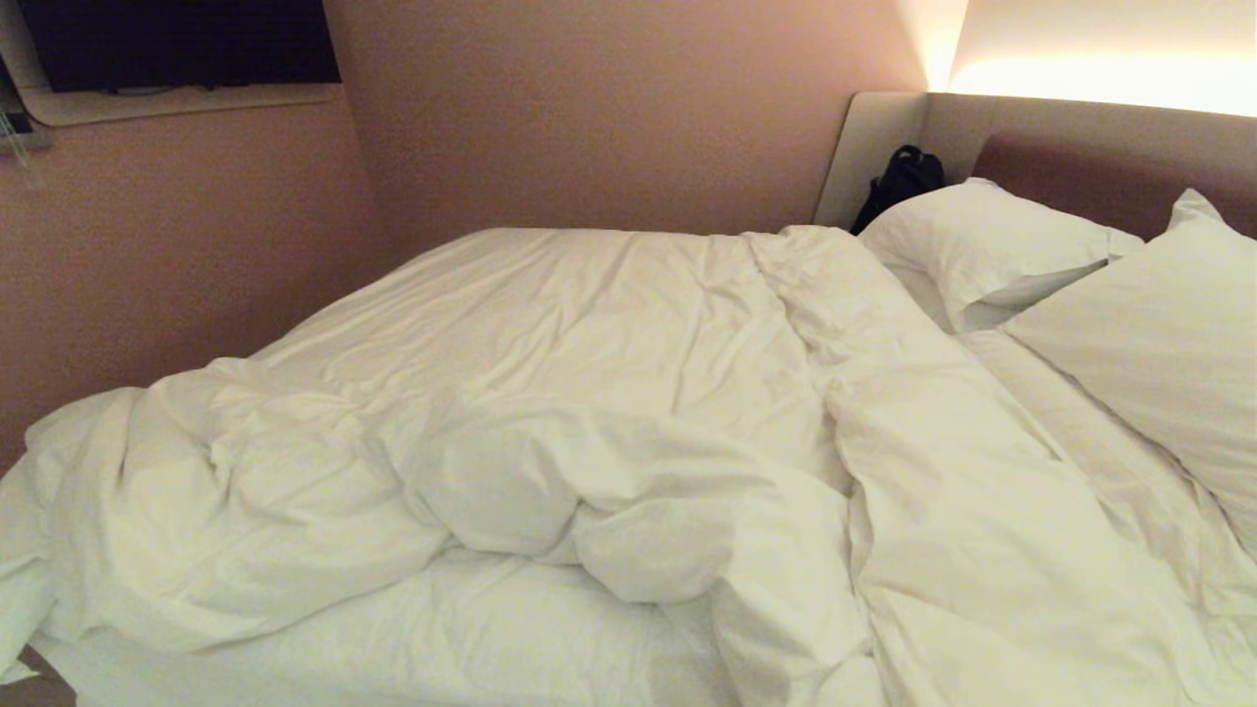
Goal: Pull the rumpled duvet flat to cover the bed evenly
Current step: Flatten the corners of the folded blanket
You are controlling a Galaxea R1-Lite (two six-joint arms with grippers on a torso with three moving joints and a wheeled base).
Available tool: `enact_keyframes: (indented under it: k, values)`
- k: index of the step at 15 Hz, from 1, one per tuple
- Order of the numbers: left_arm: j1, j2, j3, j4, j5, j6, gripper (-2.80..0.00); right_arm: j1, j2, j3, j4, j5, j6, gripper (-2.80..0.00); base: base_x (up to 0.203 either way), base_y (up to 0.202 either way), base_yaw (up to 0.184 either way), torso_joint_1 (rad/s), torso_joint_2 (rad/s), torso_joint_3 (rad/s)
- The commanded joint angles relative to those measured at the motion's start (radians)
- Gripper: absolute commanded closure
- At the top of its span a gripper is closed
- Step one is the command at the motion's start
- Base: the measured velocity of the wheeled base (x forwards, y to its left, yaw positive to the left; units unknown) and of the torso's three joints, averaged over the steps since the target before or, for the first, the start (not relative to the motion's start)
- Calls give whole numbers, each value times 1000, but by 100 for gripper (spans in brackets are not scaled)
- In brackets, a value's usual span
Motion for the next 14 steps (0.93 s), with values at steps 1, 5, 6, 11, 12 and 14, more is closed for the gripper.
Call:
enact_keyframes:
  k: [1,5,6,11,12,14]
  values:
    - [0,1,0,-1,1,-1,0,1,0,-36,39,-8,-18,-280,0,0,0,0,0,0]
    - [0,1,0,-1,1,-1,0,1,0,-30,120,-29,-8,-280,0,0,0,0,0,0]
    - [0,1,0,-1,1,-1,0,1,0,-3,121,-30,-9,-280,0,0,0,0,0,0]
    - [0,1,0,-1,1,-1,0,1,0,269,112,-26,-8,-280,0,0,0,0,0,0]
    - [0,1,0,-1,1,-1,0,1,0,325,100,-24,-7,-252,0,0,0,0,0,0]
    - [0,1,0,-1,1,-1,0,1,0,391,44,-20,-8,0,0,0,0,0,0,0]
